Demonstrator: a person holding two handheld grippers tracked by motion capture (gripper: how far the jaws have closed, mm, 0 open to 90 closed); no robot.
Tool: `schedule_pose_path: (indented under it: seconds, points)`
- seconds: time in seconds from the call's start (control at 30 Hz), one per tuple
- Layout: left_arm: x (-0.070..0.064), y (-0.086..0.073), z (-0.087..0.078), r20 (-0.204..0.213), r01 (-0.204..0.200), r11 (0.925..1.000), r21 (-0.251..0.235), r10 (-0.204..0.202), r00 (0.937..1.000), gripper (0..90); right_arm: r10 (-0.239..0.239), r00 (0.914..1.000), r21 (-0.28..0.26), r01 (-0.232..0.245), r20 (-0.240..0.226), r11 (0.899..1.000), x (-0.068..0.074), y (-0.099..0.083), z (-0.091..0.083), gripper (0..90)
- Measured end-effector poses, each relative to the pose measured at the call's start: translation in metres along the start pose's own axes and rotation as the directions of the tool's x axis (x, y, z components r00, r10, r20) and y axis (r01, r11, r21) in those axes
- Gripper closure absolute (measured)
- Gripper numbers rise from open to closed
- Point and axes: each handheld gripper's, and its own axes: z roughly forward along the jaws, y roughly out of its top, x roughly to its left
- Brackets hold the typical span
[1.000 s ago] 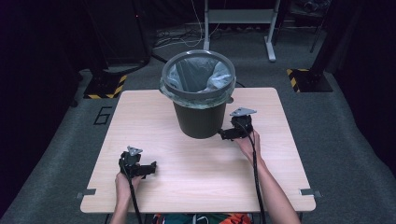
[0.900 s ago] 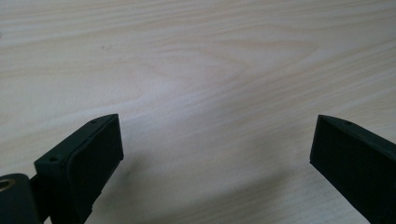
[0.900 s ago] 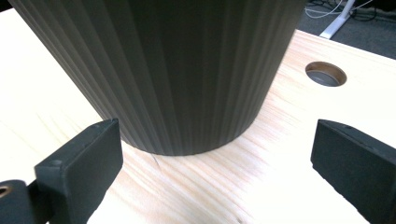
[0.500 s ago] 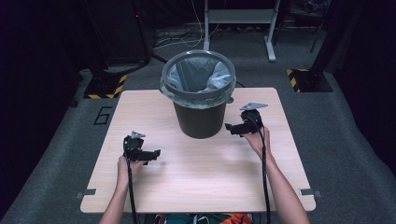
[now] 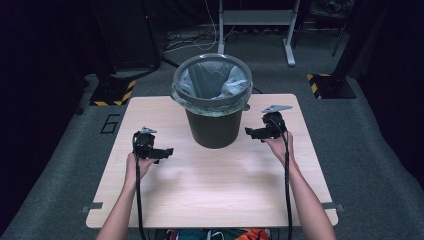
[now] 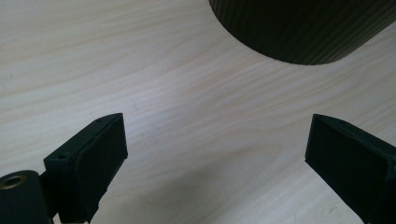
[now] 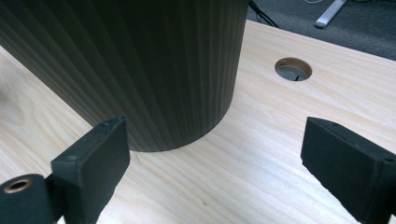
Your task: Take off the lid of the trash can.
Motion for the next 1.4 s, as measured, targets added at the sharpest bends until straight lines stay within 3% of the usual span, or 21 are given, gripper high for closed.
schedule_pose_path:
  seconds: [0.17, 0.2, 0.23, 0.4, 0.6, 0.67, 0.73, 0.8, 0.93, 0.97, 1.1, 1.2, 1.3, 1.4]
  points:
    - [0.002, 0.012, 0.004, 0.01, -0.003, 1.0, 0.002, 0.003, 0.9999, 4.5, 0.003, 1.0, 0.006, -0.003, -0.006, 1.0, -0.006, 0.004, -0.003, 8.7]
    - [0.002, 0.015, 0.005, 0.018, 0.005, 1.0, -0.001, -0.005, 0.9998, 4.2, 0.011, 0.9999, 0.0, -0.011, -0.008, 1.0, -0.008, 0.007, -0.005, 8.8]
    - [0.004, 0.02, 0.005, 0.051, 0.021, 0.9995, -0.024, -0.02, 0.9985, 3.9, 0.017, 0.9998, 0.0, -0.017, -0.004, 1.0, -0.009, 0.008, -0.006, 8.8]
    - [0.007, 0.031, 0.005, 0.052, 0.03, 0.999, -0.034, -0.028, 0.9982, 1.4, 0.024, 0.9996, 0.011, -0.024, 0.013, 1.0, -0.015, 0.015, -0.008, 5.5]
    - [0.008, 0.051, 0.006, 0.024, -0.004, 0.9999, -0.013, 0.005, 0.9997, 0.2, -0.021, 0.9976, 0.009, 0.021, 0.066, 1.0, -0.014, 0.021, -0.009, 2.4]
    - [0.009, 0.054, 0.008, 0.026, 0.002, 0.9998, -0.02, -0.002, 0.9997, 0.2, -0.024, 0.9978, -0.01, 0.024, 0.061, 1.0, -0.014, 0.022, -0.009, 1.4]
    - [0.009, 0.057, 0.008, -0.017, -0.036, 0.9982, -0.047, 0.035, 0.9992, 0.3, -0.025, 0.999, 0.007, 0.025, 0.036, 1.0, -0.016, 0.025, -0.008, 0.0]
    - [0.01, 0.064, 0.009, 0.007, -0.04, 0.999, -0.023, 0.04, 0.9992, 0.2, 0.0, 0.9998, 0.009, 0.0, 0.019, 1.0, -0.019, 0.028, -0.009, 0.0]
    - [0.01, 0.072, 0.007, 0.004, -0.046, 0.9989, -0.005, 0.046, 0.9989, 3.9, 0.025, 0.9997, 0.029, -0.025, 0.004, 0.999, -0.023, 0.035, -0.012, 0.0]
    - [0.01, 0.075, 0.006, 0.036, -0.043, 0.9991, 0.002, 0.043, 0.9984, 3.9, 0.036, 0.9994, 0.033, -0.036, -0.003, 0.999, -0.024, 0.037, -0.014, 0.0]
    - [0.011, 0.09, -0.001, 0.097, -0.056, 0.9984, 0.014, 0.054, 0.9938, 4.4, 0.041, 0.9992, 0.033, -0.041, -0.002, 0.999, -0.027, 0.046, -0.023, 1.7]
    - [0.011, 0.096, -0.003, 0.095, -0.061, 0.9981, 0.014, 0.059, 0.9938, 2.3, 0.051, 0.9984, 0.044, -0.05, -0.023, 0.998, -0.031, 0.05, -0.025, 0.3]
    - [0.01, 0.103, -0.008, 0.1, -0.063, 0.998, 0.001, 0.062, 0.9931, 1.3, 0.044, 0.999, 0.06, -0.044, -0.006, 0.997, -0.03, 0.052, -0.026, 0.9]
    - [0.009, 0.111, -0.012, 0.102, -0.068, 0.9977, 0.004, 0.067, 0.9925, 0.8, 0.042, 0.999, 0.085, -0.041, -0.016, 0.996, -0.031, 0.055, -0.024, 0.7]
